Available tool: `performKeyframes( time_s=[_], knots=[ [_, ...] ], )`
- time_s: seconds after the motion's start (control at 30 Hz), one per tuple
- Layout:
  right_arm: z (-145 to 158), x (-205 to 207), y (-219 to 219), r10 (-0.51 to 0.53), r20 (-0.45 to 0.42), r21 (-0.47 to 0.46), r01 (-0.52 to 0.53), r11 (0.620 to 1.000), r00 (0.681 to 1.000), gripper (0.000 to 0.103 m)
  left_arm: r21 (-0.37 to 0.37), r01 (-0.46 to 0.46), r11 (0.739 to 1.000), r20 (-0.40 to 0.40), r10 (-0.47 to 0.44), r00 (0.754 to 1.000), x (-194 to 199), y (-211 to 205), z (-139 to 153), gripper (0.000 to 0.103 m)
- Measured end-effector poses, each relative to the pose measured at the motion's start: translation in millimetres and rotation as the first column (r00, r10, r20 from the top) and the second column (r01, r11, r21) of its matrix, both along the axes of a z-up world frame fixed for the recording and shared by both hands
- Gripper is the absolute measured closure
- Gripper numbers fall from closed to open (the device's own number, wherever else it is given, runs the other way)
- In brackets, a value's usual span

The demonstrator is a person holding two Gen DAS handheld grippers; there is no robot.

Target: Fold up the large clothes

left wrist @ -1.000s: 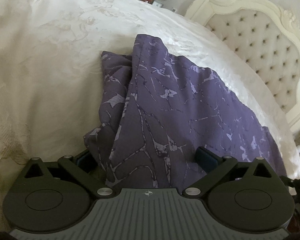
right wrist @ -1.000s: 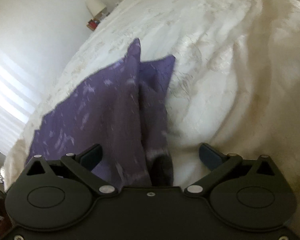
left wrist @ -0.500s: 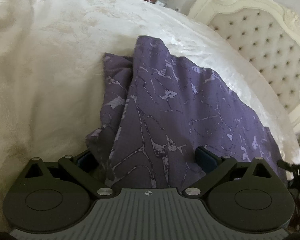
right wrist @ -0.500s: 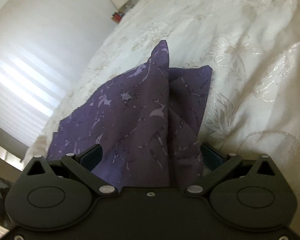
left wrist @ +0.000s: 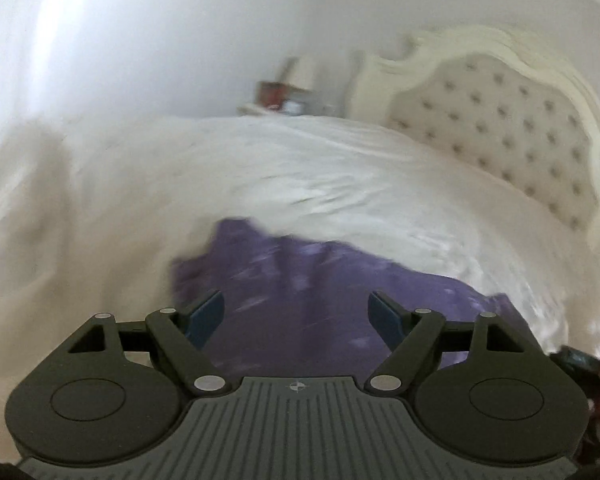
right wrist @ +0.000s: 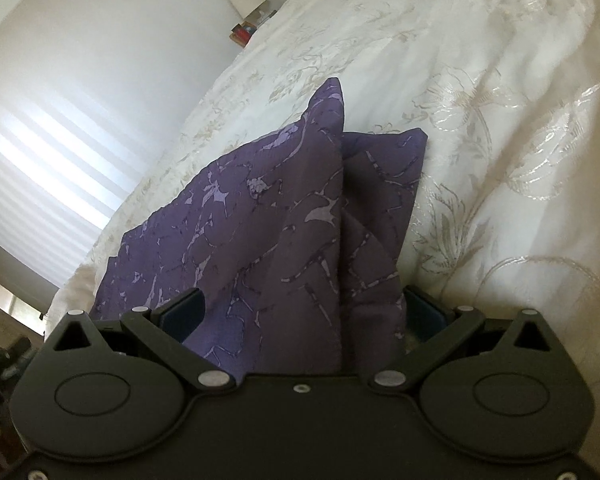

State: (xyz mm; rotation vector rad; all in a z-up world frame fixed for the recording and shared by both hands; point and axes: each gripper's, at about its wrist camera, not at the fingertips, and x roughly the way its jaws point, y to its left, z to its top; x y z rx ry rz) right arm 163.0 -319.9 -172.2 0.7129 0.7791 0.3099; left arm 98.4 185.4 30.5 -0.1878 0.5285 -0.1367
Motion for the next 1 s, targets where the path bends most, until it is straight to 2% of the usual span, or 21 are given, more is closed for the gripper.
performKeyframes(
  time_s=[0.1,0.23,0.3,0.33,0.4,0.5,0.57,0.77,0.83,0.9,1.0],
  knots=[
    [-1,1,0,-0.004,0.001,0.007,0.004,1.000,1.000,0.000,0.004,0.069,0.998,0.036,-0.069,0.997,21,-35,6,0.022],
    [-2,1,-1,-0.002,0.004,0.003,0.002,1.000,1.000,0.000,-0.031,0.092,0.995,-0.005,-0.093,0.996,53,-71,1,0.022],
    [-2,1,-2,-0.001,0.006,0.001,0.001,1.000,1.000,0.000,-0.028,0.098,0.995,-0.036,-0.099,0.994,69,-86,-4,0.026],
    [-2,1,-2,0.000,0.007,0.001,0.000,1.000,1.000,0.000,-0.023,0.108,0.994,-0.049,-0.109,0.993,77,-93,-7,0.030],
    [-2,1,-2,0.001,0.009,-0.001,-0.001,1.000,1.000,0.000,0.011,0.109,0.994,-0.071,-0.108,0.992,87,-104,-14,0.056],
    [-2,1,0,0.003,0.010,-0.009,-0.003,1.000,1.000,0.000,0.095,0.085,0.992,-0.155,-0.069,0.985,102,-117,-27,0.076],
    [-1,1,0,0.006,0.011,-0.014,-0.006,1.000,1.000,0.000,0.098,0.091,0.991,-0.196,-0.070,0.978,112,-123,-37,0.078],
    [0,2,3,0.010,0.011,-0.024,-0.010,1.000,1.000,0.000,0.192,0.117,0.974,-0.313,-0.052,0.948,127,-138,-76,0.080],
    [0,2,3,0.011,0.012,-0.028,-0.011,1.000,1.000,0.000,0.258,0.150,0.954,-0.314,-0.064,0.947,124,-145,-85,0.080],
    [0,2,3,0.012,0.012,-0.030,-0.012,0.999,1.000,0.000,0.342,0.177,0.923,-0.298,-0.073,0.952,119,-157,-89,0.080],
    [0,3,3,0.014,0.012,-0.034,-0.014,0.999,1.000,0.000,0.399,0.190,0.897,-0.288,-0.074,0.955,115,-165,-92,0.080]
  ],
)
